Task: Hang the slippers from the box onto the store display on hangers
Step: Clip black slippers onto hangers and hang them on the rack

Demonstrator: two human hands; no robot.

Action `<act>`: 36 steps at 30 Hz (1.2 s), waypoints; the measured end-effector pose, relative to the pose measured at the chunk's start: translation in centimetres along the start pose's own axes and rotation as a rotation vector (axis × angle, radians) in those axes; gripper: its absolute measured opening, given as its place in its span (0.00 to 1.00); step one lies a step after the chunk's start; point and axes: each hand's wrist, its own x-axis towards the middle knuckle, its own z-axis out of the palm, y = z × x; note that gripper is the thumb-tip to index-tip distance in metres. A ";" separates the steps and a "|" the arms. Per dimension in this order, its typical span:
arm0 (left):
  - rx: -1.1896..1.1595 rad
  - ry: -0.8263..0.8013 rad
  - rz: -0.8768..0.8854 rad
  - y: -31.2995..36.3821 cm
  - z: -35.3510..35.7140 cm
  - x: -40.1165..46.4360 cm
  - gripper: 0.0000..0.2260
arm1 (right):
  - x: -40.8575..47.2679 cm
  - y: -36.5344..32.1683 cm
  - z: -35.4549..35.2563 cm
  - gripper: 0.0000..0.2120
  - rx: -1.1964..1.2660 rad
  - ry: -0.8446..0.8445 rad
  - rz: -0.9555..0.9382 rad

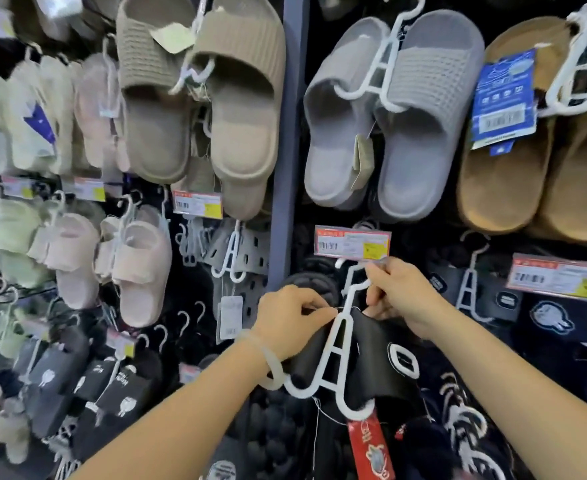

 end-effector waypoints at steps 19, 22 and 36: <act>-0.111 0.145 0.128 -2.7 1.8 5.1 0.08 | 2.4 0.9 0.6 0.09 -0.063 0.162 -0.166; -0.044 0.130 0.191 -3.8 2.3 4.5 0.11 | 2.5 1.1 1.4 0.10 -0.195 0.155 -0.208; -0.151 0.145 0.393 -7.1 2.8 1.6 0.31 | -1.9 5.8 0.4 0.12 -0.284 0.561 -0.494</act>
